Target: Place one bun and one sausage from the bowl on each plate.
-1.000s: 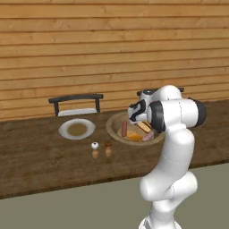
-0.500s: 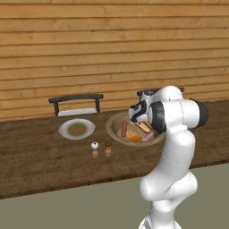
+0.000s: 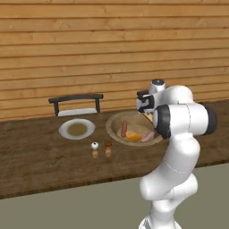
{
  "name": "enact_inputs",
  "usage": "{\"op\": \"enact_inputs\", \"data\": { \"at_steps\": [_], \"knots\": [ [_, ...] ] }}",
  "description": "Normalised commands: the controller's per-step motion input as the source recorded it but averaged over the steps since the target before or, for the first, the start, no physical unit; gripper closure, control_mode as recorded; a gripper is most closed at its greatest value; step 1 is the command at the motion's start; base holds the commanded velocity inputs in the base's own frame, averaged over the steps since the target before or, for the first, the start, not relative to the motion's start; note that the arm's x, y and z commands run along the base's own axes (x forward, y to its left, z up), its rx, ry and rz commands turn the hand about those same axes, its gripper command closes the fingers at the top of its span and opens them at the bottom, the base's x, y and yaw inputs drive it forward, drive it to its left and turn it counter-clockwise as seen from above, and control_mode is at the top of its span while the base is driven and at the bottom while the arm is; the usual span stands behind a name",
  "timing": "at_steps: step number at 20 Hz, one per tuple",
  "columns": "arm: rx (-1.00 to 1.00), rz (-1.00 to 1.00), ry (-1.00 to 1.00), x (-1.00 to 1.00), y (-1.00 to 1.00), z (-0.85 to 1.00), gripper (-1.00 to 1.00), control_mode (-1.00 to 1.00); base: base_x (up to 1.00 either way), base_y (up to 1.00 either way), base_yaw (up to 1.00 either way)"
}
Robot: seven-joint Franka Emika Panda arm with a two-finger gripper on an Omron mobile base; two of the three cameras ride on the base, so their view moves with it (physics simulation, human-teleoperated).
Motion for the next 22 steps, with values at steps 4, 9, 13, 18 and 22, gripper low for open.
{"op": "enact_inputs", "data": {
  "at_steps": [4, 9, 13, 18, 22],
  "knots": [
    [0.03, -0.15, -0.01, 0.00, -1.00, 0.24, 1.00, -1.00, 0.00, 0.00, 0.00],
    [0.16, -0.11, -0.01, 0.02, -1.00, 0.00, 1.00, -1.00, 0.00, 0.00, 0.00],
    [0.18, -0.06, 0.00, 0.16, -1.00, 0.00, 1.00, -1.00, 0.00, 0.00, 0.00],
    [0.12, 0.00, 0.12, 0.88, -1.00, -0.11, 1.00, -1.00, 0.00, 0.00, 0.00],
    [-0.03, 0.00, 0.14, 0.64, -1.00, -0.19, 1.00, -1.00, 0.00, 0.00, 0.00]
  ]
}}
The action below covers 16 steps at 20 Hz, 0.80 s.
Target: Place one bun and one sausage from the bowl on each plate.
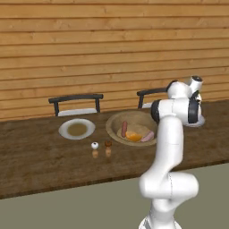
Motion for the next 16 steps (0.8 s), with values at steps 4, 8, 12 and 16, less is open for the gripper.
{"op": "enact_inputs", "data": {
  "at_steps": [4, 8, 12, 16],
  "knots": [
    [-0.04, 0.09, -0.02, -0.27, -0.86, -0.28, 1.00, -1.00, 0.00, 0.00, 0.00],
    [-0.30, 0.21, -0.25, -0.94, -0.13, -0.76, 1.00, -1.00, 0.00, 0.00, 0.00],
    [-0.18, 0.18, 0.00, 0.20, -0.10, 0.00, 1.00, -1.00, 0.00, 0.00, 0.00],
    [0.00, 0.09, 0.00, 0.56, -0.23, -0.01, 1.00, -1.00, 0.00, 0.00, 0.00]
  ]
}}
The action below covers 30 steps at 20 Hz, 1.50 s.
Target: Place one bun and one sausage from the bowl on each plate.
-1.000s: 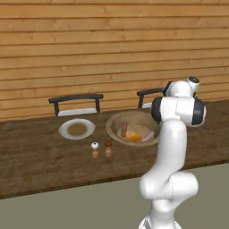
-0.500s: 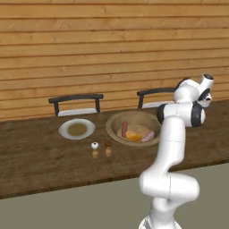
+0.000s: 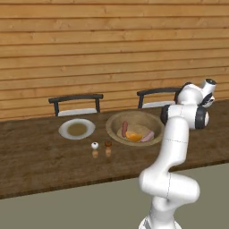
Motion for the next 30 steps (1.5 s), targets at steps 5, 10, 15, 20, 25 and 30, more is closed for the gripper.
{"op": "enact_inputs", "data": {
  "at_steps": [5, 10, 15, 20, 25, 30],
  "knots": [
    [-0.02, 0.09, 0.07, 0.34, -0.20, -0.09, 1.00, -1.00, 0.00, 0.00, 0.00],
    [0.00, 0.00, 0.01, 0.05, -0.27, -0.07, 1.00, -1.00, 0.00, 0.00, 0.00],
    [0.00, 0.00, 0.03, -0.10, 0.04, -0.18, -1.00, -1.00, 0.00, 0.00, 0.00],
    [-0.08, 0.00, 0.00, -0.46, 0.36, 0.00, -1.00, -1.00, 0.00, 0.00, 0.00],
    [-0.17, -0.03, -0.06, -0.79, 0.75, 0.00, -1.00, -1.00, 0.00, 0.00, 0.00],
    [-0.13, -0.02, -0.08, -0.95, 0.97, 0.07, -1.00, -1.00, 0.00, 0.00, 0.00]
  ]
}}
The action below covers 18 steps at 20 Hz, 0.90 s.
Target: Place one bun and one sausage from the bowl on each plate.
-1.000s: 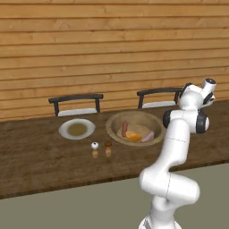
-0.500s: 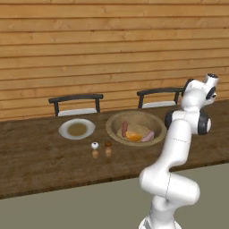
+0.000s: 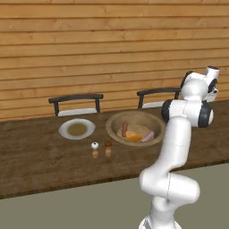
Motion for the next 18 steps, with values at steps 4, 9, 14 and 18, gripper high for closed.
{"op": "enact_inputs", "data": {
  "at_steps": [4, 9, 14, 18],
  "knots": [
    [-0.06, 0.00, -0.18, -0.30, 1.00, 0.59, -1.00, -1.00, 0.00, 0.00, 0.00],
    [0.15, 0.00, -0.03, -0.31, 1.00, 0.18, -1.00, -1.00, 0.00, 0.00, 0.00],
    [0.07, -0.02, 0.00, -0.29, 1.00, 0.83, -1.00, -1.00, 0.00, 0.00, 0.00],
    [0.12, -0.04, 0.08, -0.22, 1.00, 0.51, -1.00, -1.00, 0.00, 0.00, 0.00]
  ]
}}
